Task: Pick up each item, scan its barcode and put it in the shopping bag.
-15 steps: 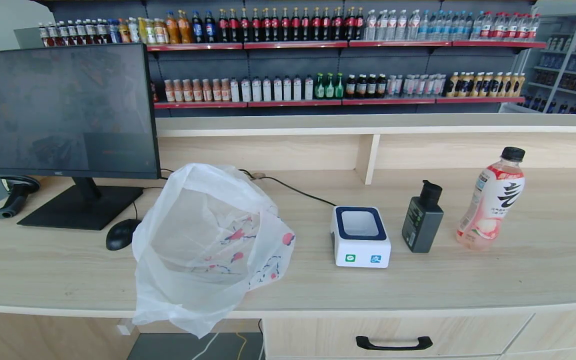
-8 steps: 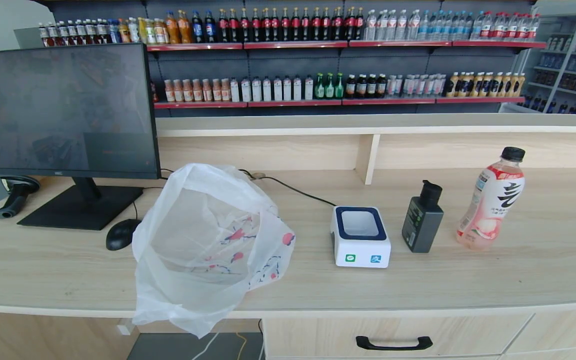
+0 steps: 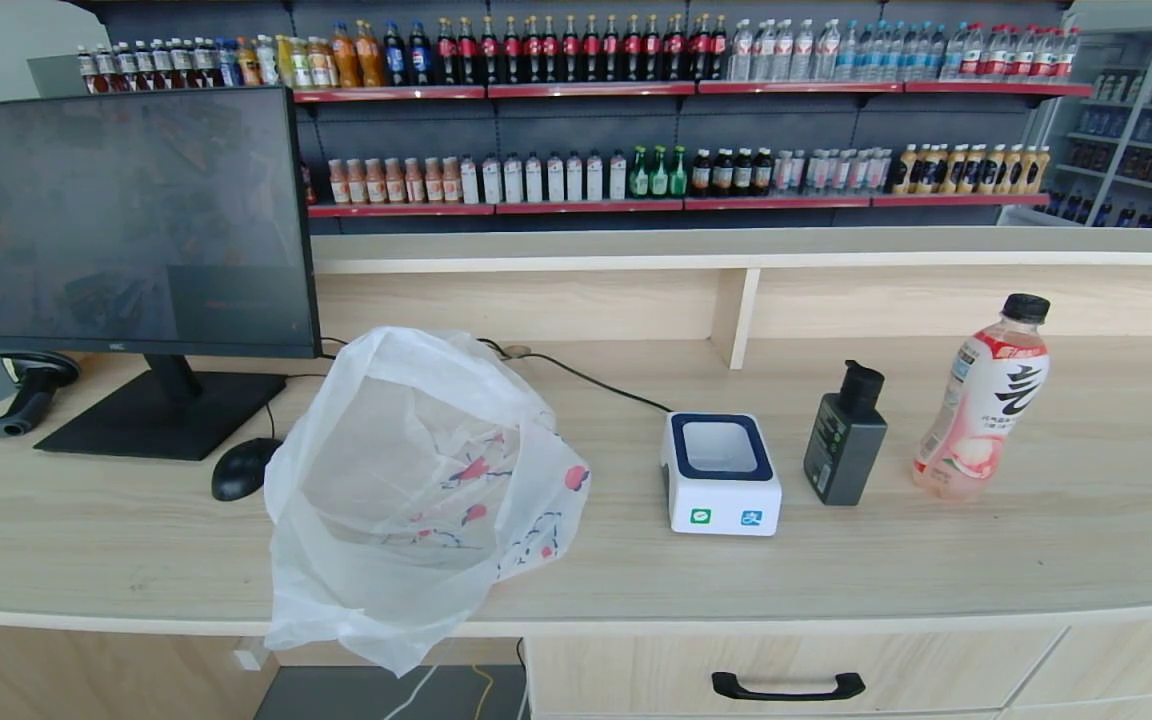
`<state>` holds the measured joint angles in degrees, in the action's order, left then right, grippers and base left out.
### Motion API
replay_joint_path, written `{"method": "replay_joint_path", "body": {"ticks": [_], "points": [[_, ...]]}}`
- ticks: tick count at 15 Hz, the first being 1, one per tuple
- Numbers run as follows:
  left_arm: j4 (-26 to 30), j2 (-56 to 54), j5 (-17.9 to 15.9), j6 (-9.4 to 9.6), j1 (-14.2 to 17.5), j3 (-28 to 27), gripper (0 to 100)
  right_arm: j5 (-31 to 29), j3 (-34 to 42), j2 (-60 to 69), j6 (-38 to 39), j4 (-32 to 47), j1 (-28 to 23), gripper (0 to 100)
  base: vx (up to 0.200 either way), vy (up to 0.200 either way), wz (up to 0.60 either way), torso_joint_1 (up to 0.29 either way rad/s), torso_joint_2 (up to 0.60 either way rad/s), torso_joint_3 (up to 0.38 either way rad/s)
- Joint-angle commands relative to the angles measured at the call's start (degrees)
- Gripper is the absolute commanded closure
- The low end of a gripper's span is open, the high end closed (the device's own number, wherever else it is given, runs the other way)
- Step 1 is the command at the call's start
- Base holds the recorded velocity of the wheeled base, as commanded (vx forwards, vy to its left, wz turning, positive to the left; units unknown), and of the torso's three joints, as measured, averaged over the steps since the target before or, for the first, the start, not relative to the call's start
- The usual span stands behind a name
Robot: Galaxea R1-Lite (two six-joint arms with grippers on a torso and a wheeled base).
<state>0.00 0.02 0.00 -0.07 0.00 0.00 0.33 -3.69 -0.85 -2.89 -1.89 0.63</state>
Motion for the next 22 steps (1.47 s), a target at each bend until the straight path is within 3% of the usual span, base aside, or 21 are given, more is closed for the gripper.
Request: {"method": "replay_joint_path", "body": {"ticks": [1,4,5,8,11,13,14,18,22], "points": [[0.0,0.0,0.0,-0.01,0.0,0.0,0,0.8,-7.9,-7.1,2.7,-0.6,1.0,0,0.0,0.0,0.0,0.0,0.0,0.0],[0.0,0.0,0.0,-0.01,0.0,0.0,0,2.1,-9.7,-11.8,1.1,-3.8,2.1,0,0.0,0.0,0.0,0.0,0.0,0.0],[0.0,0.0,0.0,-0.01,0.0,0.0,0,2.1,-8.5,-19.0,0.5,-13.3,4.5,0,0.0,0.0,0.0,0.0,0.0,0.0],[0.0,0.0,0.0,-0.01,0.0,0.0,0,2.1,-7.2,-36.0,-0.4,-32.0,6.5,0,0.0,0.0,0.0,0.0,0.0,0.0],[0.0,0.0,0.0,-0.01,0.0,0.0,0,2.1,-7.5,-42.9,-0.3,-37.5,10.5,0,0.0,0.0,0.0,0.0,0.0,0.0],[0.0,0.0,0.0,-0.01,0.0,0.0,0,2.0,-9.2,-48.9,3.2,-41.3,19.7,0,0.0,0.0,0.0,0.0,0.0,0.0],[0.0,0.0,0.0,-0.01,0.0,0.0,0,2.0,-11.0,-51.5,6.1,-42.3,21.6,0,0.0,0.0,0.0,0.0,0.0,0.0],[0.0,0.0,0.0,-0.01,0.0,0.0,0,1.7,-17.0,-65.7,5.9,-47.2,20.5,0,0.0,0.0,0.0,0.0,0.0,0.0],[0.0,0.0,0.0,-0.01,0.0,0.0,0,-0.3,-19.9,-79.4,0.2,-55.7,13.2,0,0.0,0.0,0.0,0.0,0.0,0.0]]}}
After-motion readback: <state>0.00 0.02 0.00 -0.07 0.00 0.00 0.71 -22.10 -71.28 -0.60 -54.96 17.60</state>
